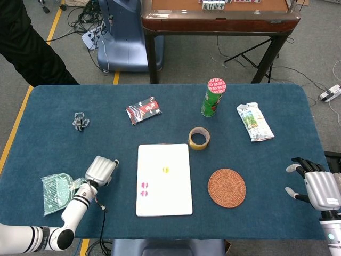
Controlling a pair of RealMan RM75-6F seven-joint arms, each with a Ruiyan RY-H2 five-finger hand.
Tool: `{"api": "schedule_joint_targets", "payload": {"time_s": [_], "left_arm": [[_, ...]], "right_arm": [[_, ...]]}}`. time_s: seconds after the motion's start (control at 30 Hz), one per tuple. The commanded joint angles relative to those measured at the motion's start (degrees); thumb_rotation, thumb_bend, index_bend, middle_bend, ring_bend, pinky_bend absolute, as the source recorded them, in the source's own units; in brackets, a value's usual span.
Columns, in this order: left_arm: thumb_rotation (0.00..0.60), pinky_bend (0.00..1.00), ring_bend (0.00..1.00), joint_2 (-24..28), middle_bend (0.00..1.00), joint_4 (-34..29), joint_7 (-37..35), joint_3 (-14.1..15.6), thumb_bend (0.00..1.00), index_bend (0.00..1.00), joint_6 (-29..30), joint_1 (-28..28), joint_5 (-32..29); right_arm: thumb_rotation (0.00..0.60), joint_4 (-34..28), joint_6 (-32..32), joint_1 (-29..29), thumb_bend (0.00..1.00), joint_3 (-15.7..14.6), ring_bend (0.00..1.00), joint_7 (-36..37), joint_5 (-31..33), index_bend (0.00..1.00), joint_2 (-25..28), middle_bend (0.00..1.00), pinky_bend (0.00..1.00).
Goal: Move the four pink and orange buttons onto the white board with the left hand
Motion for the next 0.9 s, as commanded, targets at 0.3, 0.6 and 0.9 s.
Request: {"api": "schedule_joint_targets", "payload": {"time_s": [0.3,0.6,0.9], "left_arm": [[0.600,1.00,1.00,-0.7,1.00,3.3,-1.0,-0.3,0.36,0.44,-1.6,1.5,-0.2],[0.600,1.00,1.00,-0.3,1.00,4.2,-1.6,-1.0,0.36,0.42,-2.1,2.3,-0.3],[0.600,1.00,1.00,-0.6,1.00,4.8,-1.9,-1.3,0.36,0.44,-2.9,2.8,0.3]], "right_arm": [[0.600,0.0,-0.4,0.2,0.01,0.0,0.24,-0.3,0.1,0.40,-0.1,0.26,0.32],[0.600,0.0,-0.6,0.2,0.01,0.0,0.24,-0.5,0.3,0.40,-0.3,0.26,0.32],[0.600,0.0,-0.5,0.2,0.01,0.0,0.24,-0.4,0.4,0.40,-0.2,0.26,0.32]]}}
